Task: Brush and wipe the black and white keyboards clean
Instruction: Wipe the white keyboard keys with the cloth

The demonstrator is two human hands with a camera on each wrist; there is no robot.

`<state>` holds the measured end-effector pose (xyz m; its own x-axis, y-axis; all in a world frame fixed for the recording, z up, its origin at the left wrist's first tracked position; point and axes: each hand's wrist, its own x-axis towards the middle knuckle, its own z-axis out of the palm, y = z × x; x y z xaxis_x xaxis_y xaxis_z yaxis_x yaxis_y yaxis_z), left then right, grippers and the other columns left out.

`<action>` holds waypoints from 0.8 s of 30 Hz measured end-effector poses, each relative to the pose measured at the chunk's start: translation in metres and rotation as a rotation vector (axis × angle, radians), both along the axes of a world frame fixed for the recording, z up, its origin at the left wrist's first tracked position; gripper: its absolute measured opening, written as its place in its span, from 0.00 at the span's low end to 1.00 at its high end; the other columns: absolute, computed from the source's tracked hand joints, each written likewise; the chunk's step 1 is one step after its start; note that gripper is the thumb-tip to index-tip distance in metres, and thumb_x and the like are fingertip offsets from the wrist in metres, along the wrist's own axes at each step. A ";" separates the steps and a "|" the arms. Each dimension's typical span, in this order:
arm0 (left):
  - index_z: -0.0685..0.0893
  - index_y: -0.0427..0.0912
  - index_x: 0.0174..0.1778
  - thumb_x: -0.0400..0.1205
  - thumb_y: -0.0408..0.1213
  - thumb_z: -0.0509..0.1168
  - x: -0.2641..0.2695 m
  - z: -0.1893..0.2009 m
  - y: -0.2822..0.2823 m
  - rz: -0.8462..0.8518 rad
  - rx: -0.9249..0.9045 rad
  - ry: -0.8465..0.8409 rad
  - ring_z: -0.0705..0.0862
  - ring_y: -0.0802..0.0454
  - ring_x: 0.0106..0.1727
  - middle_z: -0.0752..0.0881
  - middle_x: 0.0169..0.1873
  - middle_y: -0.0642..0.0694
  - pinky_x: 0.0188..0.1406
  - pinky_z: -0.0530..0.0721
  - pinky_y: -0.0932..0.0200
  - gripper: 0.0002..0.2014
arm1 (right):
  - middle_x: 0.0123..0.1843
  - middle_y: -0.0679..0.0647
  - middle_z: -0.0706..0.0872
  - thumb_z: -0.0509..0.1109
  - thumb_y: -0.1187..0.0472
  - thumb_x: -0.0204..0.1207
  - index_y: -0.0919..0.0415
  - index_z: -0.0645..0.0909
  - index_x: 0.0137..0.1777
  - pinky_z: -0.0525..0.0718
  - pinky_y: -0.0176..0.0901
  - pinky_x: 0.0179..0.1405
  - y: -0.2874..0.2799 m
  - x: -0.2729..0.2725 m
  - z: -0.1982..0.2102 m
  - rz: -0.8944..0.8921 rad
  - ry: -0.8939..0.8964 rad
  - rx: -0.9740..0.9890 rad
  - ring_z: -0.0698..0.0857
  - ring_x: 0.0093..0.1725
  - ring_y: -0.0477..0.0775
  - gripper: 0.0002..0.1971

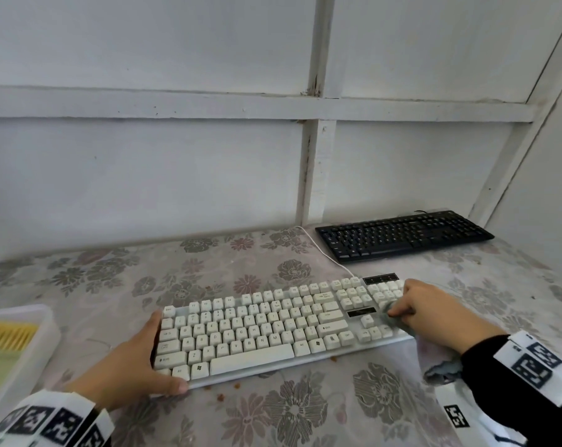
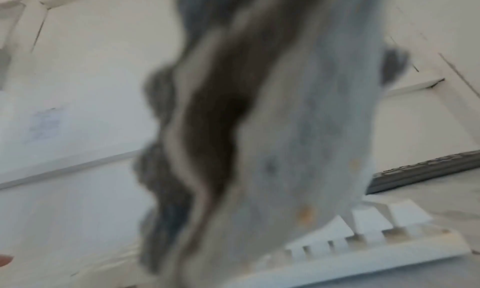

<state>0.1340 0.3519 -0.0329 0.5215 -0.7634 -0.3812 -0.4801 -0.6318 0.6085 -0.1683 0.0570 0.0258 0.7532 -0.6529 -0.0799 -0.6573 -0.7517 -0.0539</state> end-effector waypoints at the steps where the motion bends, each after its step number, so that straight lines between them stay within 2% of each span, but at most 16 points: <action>1: 0.38 0.58 0.80 0.44 0.66 0.76 0.000 0.000 0.000 0.000 -0.004 0.003 0.79 0.57 0.62 0.74 0.69 0.56 0.67 0.76 0.57 0.73 | 0.40 0.44 0.68 0.66 0.49 0.80 0.47 0.90 0.47 0.65 0.28 0.28 -0.002 -0.002 0.002 -0.014 -0.018 -0.009 0.72 0.36 0.40 0.10; 5: 0.39 0.58 0.80 0.43 0.66 0.77 0.000 -0.001 0.000 0.003 -0.015 0.010 0.79 0.57 0.62 0.75 0.69 0.56 0.67 0.76 0.56 0.74 | 0.47 0.48 0.73 0.67 0.52 0.80 0.45 0.89 0.52 0.67 0.29 0.30 -0.003 -0.008 -0.002 -0.024 -0.055 -0.003 0.77 0.42 0.45 0.09; 8: 0.39 0.58 0.80 0.44 0.66 0.77 0.000 -0.001 0.000 0.006 -0.022 0.012 0.79 0.57 0.63 0.75 0.68 0.57 0.68 0.76 0.55 0.73 | 0.44 0.47 0.71 0.66 0.52 0.81 0.45 0.89 0.54 0.69 0.29 0.32 -0.004 -0.012 -0.009 -0.018 -0.040 0.032 0.75 0.41 0.44 0.10; 12: 0.37 0.58 0.80 0.45 0.66 0.76 0.000 -0.001 0.000 0.003 -0.008 -0.004 0.78 0.56 0.64 0.73 0.70 0.56 0.65 0.75 0.59 0.72 | 0.41 0.47 0.69 0.65 0.46 0.79 0.46 0.90 0.49 0.69 0.29 0.31 -0.014 -0.024 -0.005 -0.052 -0.014 0.024 0.73 0.36 0.42 0.12; 14: 0.37 0.58 0.80 0.45 0.66 0.76 0.000 -0.001 -0.001 0.008 -0.007 -0.005 0.77 0.56 0.64 0.72 0.71 0.56 0.67 0.75 0.57 0.73 | 0.40 0.48 0.69 0.65 0.47 0.79 0.49 0.90 0.47 0.68 0.31 0.32 -0.018 -0.029 -0.002 -0.081 -0.004 0.018 0.73 0.36 0.44 0.13; 16: 0.37 0.57 0.80 0.45 0.66 0.76 0.001 -0.002 0.000 0.014 -0.002 -0.011 0.77 0.55 0.65 0.72 0.72 0.55 0.69 0.74 0.56 0.73 | 0.40 0.48 0.68 0.65 0.48 0.80 0.52 0.89 0.40 0.68 0.31 0.32 -0.020 -0.029 -0.002 -0.108 0.010 -0.009 0.75 0.37 0.47 0.14; 18: 0.36 0.55 0.81 0.45 0.66 0.75 0.000 -0.002 0.000 0.014 0.010 -0.015 0.76 0.56 0.66 0.71 0.73 0.55 0.68 0.73 0.59 0.74 | 0.39 0.47 0.68 0.66 0.47 0.80 0.52 0.87 0.37 0.70 0.32 0.31 -0.019 -0.025 -0.001 -0.103 0.010 -0.044 0.76 0.36 0.46 0.15; 20: 0.35 0.55 0.81 0.45 0.66 0.74 -0.001 -0.001 -0.001 0.013 0.013 -0.014 0.76 0.56 0.66 0.71 0.73 0.55 0.66 0.72 0.61 0.74 | 0.42 0.47 0.70 0.65 0.48 0.80 0.49 0.88 0.42 0.68 0.30 0.29 -0.013 -0.018 0.001 -0.062 0.004 -0.047 0.74 0.35 0.41 0.12; 22: 0.36 0.55 0.81 0.45 0.65 0.75 -0.001 -0.002 -0.001 0.016 0.001 -0.009 0.76 0.56 0.65 0.71 0.73 0.55 0.65 0.73 0.61 0.73 | 0.44 0.47 0.72 0.66 0.48 0.80 0.45 0.89 0.49 0.68 0.28 0.31 -0.007 -0.013 0.000 -0.018 -0.001 0.003 0.76 0.39 0.43 0.10; 24: 0.37 0.56 0.81 0.45 0.65 0.75 0.000 -0.002 -0.001 0.019 -0.009 -0.007 0.76 0.55 0.66 0.71 0.73 0.55 0.65 0.73 0.60 0.73 | 0.44 0.47 0.72 0.66 0.48 0.79 0.46 0.89 0.51 0.69 0.27 0.34 -0.006 -0.015 -0.002 -0.024 -0.013 0.062 0.76 0.42 0.45 0.11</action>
